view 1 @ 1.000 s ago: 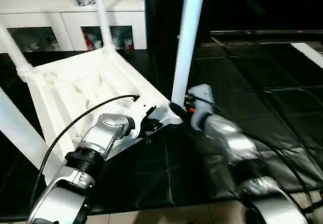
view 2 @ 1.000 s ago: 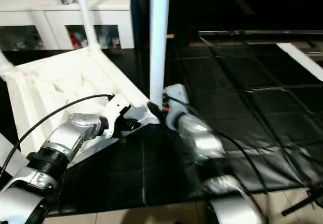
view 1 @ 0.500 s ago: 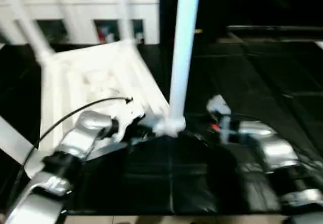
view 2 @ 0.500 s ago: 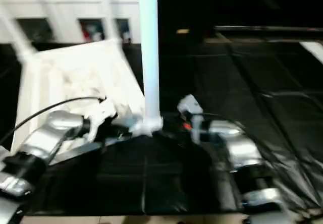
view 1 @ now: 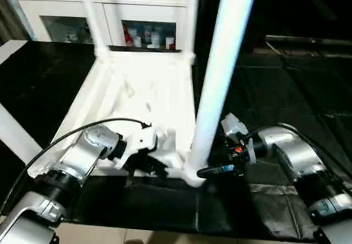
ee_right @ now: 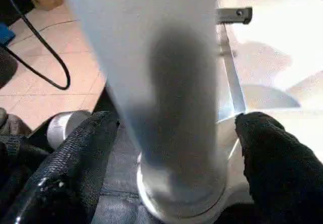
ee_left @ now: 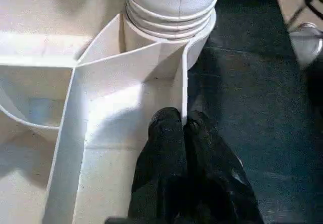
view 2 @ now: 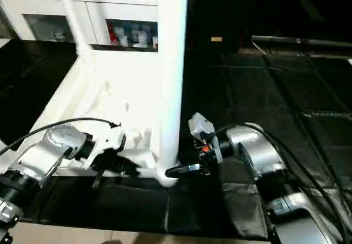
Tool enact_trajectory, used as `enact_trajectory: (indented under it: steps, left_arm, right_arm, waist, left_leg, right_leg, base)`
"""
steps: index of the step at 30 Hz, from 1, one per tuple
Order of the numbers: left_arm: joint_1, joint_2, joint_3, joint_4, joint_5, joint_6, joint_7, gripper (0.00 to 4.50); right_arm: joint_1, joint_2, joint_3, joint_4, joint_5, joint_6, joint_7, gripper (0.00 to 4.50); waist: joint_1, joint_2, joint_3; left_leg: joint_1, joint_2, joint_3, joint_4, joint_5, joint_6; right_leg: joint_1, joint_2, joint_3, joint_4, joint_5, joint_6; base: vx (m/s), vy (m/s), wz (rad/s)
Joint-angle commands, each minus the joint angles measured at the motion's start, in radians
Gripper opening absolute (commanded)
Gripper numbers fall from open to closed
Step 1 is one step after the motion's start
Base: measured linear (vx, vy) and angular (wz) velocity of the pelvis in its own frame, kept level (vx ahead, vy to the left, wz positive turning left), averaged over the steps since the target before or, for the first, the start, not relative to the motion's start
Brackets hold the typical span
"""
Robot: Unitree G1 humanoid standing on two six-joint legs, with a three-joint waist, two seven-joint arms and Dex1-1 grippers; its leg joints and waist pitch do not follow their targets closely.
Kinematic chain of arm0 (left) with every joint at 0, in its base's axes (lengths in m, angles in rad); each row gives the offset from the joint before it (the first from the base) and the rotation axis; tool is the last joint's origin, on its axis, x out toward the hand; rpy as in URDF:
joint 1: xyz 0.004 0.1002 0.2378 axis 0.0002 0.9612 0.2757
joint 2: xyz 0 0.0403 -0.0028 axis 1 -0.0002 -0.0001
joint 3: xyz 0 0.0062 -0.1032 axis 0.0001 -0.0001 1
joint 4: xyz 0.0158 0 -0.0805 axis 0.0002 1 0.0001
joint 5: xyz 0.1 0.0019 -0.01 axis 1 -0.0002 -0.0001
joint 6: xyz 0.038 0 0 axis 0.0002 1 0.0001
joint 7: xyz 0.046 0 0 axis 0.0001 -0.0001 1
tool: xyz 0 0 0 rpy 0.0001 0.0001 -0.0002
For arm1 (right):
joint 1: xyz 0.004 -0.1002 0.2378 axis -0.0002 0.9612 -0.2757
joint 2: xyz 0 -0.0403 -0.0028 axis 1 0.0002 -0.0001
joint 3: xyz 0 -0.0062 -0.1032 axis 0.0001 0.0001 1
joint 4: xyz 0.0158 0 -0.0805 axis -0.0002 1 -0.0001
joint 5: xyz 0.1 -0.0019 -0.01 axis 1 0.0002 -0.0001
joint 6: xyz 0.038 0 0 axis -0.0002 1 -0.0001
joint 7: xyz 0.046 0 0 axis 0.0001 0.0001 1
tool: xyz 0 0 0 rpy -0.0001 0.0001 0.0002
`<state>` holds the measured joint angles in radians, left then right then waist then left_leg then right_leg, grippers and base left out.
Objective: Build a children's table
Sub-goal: Rotate leg to tighten
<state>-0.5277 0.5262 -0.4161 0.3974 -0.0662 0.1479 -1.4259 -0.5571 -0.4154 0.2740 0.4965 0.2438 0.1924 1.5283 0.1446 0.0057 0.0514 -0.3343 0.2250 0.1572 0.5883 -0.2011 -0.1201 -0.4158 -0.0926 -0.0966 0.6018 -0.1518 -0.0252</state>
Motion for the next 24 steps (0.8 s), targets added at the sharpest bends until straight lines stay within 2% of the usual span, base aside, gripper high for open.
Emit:
enact_trajectory:
  steps: [1, 4, 6, 9, 11, 13, 14, 19, 20, 21, 22, 23, 24]
  left_arm:
    - [-0.004, -0.006, -0.034, -0.046, -0.009, -0.005, -0.057, 0.0]
    - [-0.001, -0.002, -0.035, -0.058, -0.01, -0.002, -0.06, 0.0]
    - [0.002, 0.002, -0.035, -0.064, -0.011, 0.001, -0.061, 0.0]
    - [0.006, 0.008, -0.034, -0.071, -0.011, 0.005, -0.064, 0.0]
    - [0.009, 0.012, -0.031, -0.071, -0.01, 0.006, -0.067, 0.0]
    - [0.01, 0.013, -0.031, -0.07, -0.009, 0.007, -0.068, 0.0]
    - [0.01, 0.013, -0.031, -0.068, -0.009, 0.007, -0.068, 0.0]
    - [0.002, -0.007, -0.024, -0.049, -0.01, 0.048, -0.031, 0.0]
    - [-0.001, -0.013, -0.021, -0.042, -0.009, 0.055, -0.02, 0.0]
    - [-0.007, -0.027, -0.014, -0.027, -0.004, 0.07, 0.008, 0.0]
    - [-0.023, -0.06, 0.004, 0.004, 0.002, 0.098, 0.074, 0.0]
    - [-0.028, -0.072, 0.014, 0.013, -0.001, 0.108, 0.095, 0.0]
    - [-0.047, -0.115, 0.045, 0.039, -0.014, 0.146, 0.163, 0.0]
  right_arm:
    - [-0.023, -0.001, 0.012, 0.026, 0.006, 0.0, 0.041, 3.58]
    - [-0.029, -0.001, 0.023, 0.042, 0.007, 0.002, 0.072, 3.32]
    - [-0.032, -0.001, 0.029, 0.047, 0.011, 0.006, 0.081, 3.14]
    - [-0.036, -0.001, 0.037, 0.053, 0.017, 0.008, 0.086, 2.83]
    - [-0.038, 0.001, 0.042, 0.057, 0.023, 0.012, 0.086, 2.69]
    - [-0.037, 0.0, 0.049, 0.057, 0.033, 0.019, 0.086, 2.46]
    - [-0.035, -0.001, 0.053, 0.055, 0.036, 0.022, 0.086, 2.39]
    - [-0.016, 0.007, 0.038, 0.037, 0.04, 0.064, 0.079, 2.22]
    - [-0.011, 0.011, 0.034, 0.03, 0.037, 0.074, 0.071, 2.19]
    - [0.0, 0.02, 0.029, 0.014, 0.034, 0.094, 0.051, 2.18]
    - [0.023, 0.045, 0.019, -0.018, 0.024, 0.126, -0.023, 2.17]
    - [0.027, 0.058, 0.015, -0.021, 0.018, 0.127, -0.056, 2.17]
    - [0.04, 0.103, 0.0, -0.026, 0.001, 0.131, -0.175, 2.16]
  waist:
    - [-0.009, -0.007, -0.068]
    - [-0.008, -0.011, -0.07]
    - [-0.007, -0.01, -0.071]
    - [-0.007, -0.012, -0.071]
    - [-0.006, -0.008, -0.07]
    - [-0.006, -0.009, -0.07]
    - [-0.006, -0.003, -0.069]
    - [-0.006, -0.005, -0.069]
    - [-0.006, 0.006, -0.068]
    - [-0.005, 0.0, -0.068]
    - [-0.006, 0.007, -0.068]
    - [-0.008, 0.003, -0.065]
    - [-0.009, 0.005, -0.06]
  left_leg:
    - [-0.005, 0.005, 0.018, -0.07, -0.19, 0.047]
    - [-0.009, 0.004, 0.019, -0.067, -0.171, 0.051]
    - [-0.014, 0.003, 0.018, -0.067, -0.155, 0.055]
    - [-0.015, 0.002, 0.019, -0.065, -0.142, 0.055]
    - [-0.015, 0.002, 0.018, -0.064, -0.146, 0.052]
    - [-0.013, 0.002, 0.018, -0.065, -0.159, 0.048]
    - [-0.013, 0.002, 0.017, -0.065, -0.164, 0.046]
    - [-0.014, 0.001, 0.017, -0.065, -0.177, 0.038]
    - [-0.012, 0.001, 0.016, -0.066, -0.185, 0.035]
    - [-0.011, 0.001, 0.016, -0.065, -0.187, 0.033]
    - [-0.01, 0.001, 0.016, -0.066, -0.193, 0.03]
    - [-0.009, 0.0, 0.018, -0.067, -0.196, 0.03]
    - [-0.007, -0.007, 0.016, -0.069, -0.239, 0.016]
  right_leg:
    - [0.057, -0.042, 0.045, -0.065, -0.312, -0.186]
    - [0.06, -0.042, 0.046, -0.059, -0.274, -0.2]
    - [0.063, -0.042, 0.045, -0.056, -0.261, -0.198]
    - [0.062, -0.042, 0.045, -0.056, -0.262, -0.198]
    - [0.061, -0.043, 0.046, -0.057, -0.269, -0.197]
    - [0.062, -0.042, 0.046, -0.058, -0.281, -0.193]
    - [0.061, -0.042, 0.046, -0.058, -0.286, -0.194]
    - [0.062, -0.041, 0.045, -0.06, -0.299, -0.189]
    - [0.062, -0.041, 0.045, -0.061, -0.304, -0.189]
    - [0.061, -0.04, 0.045, -0.063, -0.301, -0.187]
    - [0.061, -0.039, 0.046, -0.061, -0.3, -0.19]
    - [0.06, -0.036, 0.047, -0.067, -0.306, -0.183]
    - [0.061, -0.038, 0.042, -0.075, -0.399, -0.155]
  base:
    - [0.0, 0.0, 0.0]
    - [0.0, 0.0, 0.0]
    - [0.0, 0.0, 0.0]
    - [0.0, 0.0, 0.0]
    - [0.0, 0.0, 0.0]
    - [0.0, 0.0, 0.0]
    - [0.0, 0.0, 0.0]
    - [0.0, 0.0, 0.0]
    - [0.0, 0.0, 0.0]
    - [0.0, 0.0, 0.0]
    - [0.0, 0.0, 0.0]
    - [0.0, 0.0, 0.0]
    - [0.0, 0.0, 0.0]
